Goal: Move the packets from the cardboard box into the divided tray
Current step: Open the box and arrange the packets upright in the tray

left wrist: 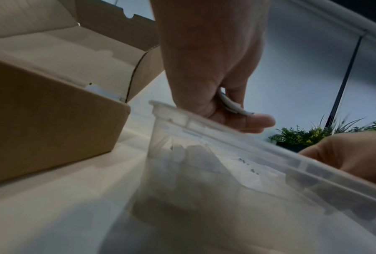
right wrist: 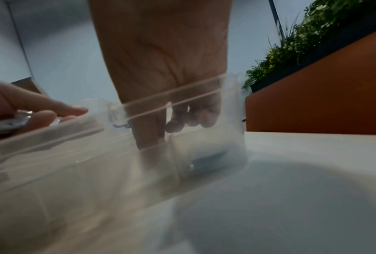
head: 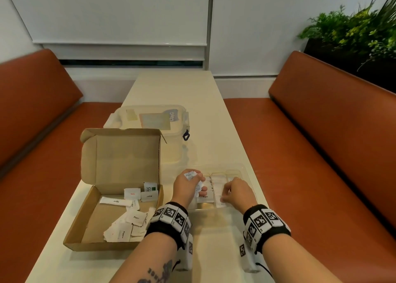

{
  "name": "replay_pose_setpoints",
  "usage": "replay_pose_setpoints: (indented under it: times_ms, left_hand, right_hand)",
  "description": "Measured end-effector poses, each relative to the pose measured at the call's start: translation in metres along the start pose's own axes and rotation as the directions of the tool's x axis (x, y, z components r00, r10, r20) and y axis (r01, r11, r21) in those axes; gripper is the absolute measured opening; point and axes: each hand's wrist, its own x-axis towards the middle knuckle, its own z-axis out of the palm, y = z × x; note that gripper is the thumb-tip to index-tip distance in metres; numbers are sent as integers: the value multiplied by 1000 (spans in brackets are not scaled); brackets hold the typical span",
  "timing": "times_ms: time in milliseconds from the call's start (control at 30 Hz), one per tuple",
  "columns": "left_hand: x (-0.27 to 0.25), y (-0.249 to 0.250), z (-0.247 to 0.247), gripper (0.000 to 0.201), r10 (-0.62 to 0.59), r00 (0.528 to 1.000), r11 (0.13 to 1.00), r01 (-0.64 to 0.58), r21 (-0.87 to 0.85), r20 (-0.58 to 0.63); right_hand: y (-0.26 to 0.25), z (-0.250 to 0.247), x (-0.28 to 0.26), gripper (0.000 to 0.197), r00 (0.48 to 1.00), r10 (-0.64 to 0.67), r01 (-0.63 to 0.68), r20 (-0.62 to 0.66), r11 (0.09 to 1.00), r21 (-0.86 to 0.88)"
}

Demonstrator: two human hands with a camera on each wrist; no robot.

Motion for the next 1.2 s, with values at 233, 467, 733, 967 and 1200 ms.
replay_pose_setpoints:
  times_ms: [233,467,733,967,1200]
  left_hand:
    - [0,1,-3,8,-14,1000,1000,14,-15,-25]
    - [-3,3,0,16,-76,997,983,78,-167,22]
    - [-4,1,-6,21,-9,999,999,12,-49,49]
    - [-5,3,-8,16,75,996,977,-65,204,-41]
    - [-7,5,-6,17,-128,990,992,128,8,59]
  right_hand:
    - [-3,0,2,38,993,-80,87,89,992,-87]
    - [-5,3,1,36,996,-65,71,67,993,-95]
    - [-31,-15,1,21,982,-76,144,-173,891,430]
    - [-51,-18,-9,37,984,-156,57,84,731,680]
    - [-39,-13,-10,26,990,-52,-74,132,604,793]
